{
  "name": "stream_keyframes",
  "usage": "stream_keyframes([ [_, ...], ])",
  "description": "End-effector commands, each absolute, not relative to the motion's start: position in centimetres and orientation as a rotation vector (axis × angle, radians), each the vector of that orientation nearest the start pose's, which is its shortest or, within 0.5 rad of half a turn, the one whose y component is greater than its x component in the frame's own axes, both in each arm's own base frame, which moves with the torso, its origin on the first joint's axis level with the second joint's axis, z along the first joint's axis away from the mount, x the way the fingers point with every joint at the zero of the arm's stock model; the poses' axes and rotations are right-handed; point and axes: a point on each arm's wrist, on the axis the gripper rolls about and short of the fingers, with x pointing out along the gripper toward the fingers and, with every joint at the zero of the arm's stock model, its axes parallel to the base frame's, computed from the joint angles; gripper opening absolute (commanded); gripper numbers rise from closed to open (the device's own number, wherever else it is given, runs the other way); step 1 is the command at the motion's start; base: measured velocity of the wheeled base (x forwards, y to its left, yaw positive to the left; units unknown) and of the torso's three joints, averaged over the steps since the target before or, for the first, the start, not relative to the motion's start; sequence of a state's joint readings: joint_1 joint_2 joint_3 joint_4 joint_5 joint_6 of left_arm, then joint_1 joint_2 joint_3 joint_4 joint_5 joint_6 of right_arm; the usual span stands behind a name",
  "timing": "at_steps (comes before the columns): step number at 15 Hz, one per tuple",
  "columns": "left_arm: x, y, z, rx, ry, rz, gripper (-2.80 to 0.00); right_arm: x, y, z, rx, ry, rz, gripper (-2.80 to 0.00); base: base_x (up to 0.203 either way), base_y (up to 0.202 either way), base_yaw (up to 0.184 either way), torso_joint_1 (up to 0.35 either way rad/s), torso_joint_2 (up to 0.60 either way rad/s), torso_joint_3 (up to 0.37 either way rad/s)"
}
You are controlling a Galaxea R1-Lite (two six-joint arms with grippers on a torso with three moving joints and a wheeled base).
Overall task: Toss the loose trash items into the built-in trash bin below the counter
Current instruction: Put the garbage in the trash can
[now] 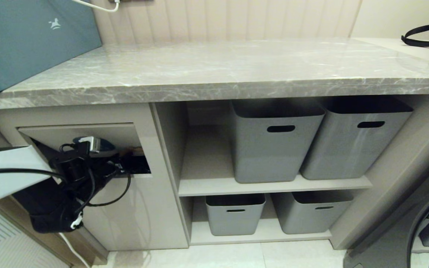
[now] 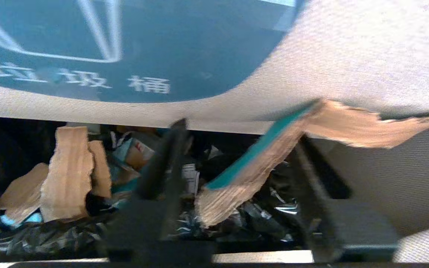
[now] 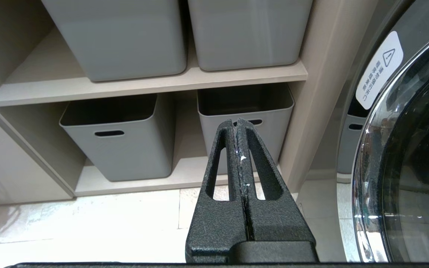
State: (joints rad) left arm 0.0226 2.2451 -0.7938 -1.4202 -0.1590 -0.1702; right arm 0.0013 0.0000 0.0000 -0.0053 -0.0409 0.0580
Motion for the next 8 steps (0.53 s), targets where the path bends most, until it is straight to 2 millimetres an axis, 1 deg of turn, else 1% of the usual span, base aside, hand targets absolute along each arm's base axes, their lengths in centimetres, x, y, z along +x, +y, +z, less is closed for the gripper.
stream_keyframes([
  [1,38.50,0.53,6.98,-0.173,0.029,-0.135,0.00,-2.28,-0.10,7.60,0.058,-0.007,-0.040,-2.80,0.000,0.000,0.000,0.000,0.00,0.000],
  [4,38.66,0.53,6.86,-0.171,0.028,-0.134,0.00,-2.28,-0.10,7.60,0.058,-0.007,-0.040,-2.80,0.000,0.000,0.000,0.000,0.00,0.000],
  [8,39.13,1.05,6.02,-0.157,0.038,-0.086,0.00,-2.27,-0.10,7.57,0.058,-0.006,-0.040,-2.80,0.000,0.000,0.000,0.000,0.00,0.000],
])
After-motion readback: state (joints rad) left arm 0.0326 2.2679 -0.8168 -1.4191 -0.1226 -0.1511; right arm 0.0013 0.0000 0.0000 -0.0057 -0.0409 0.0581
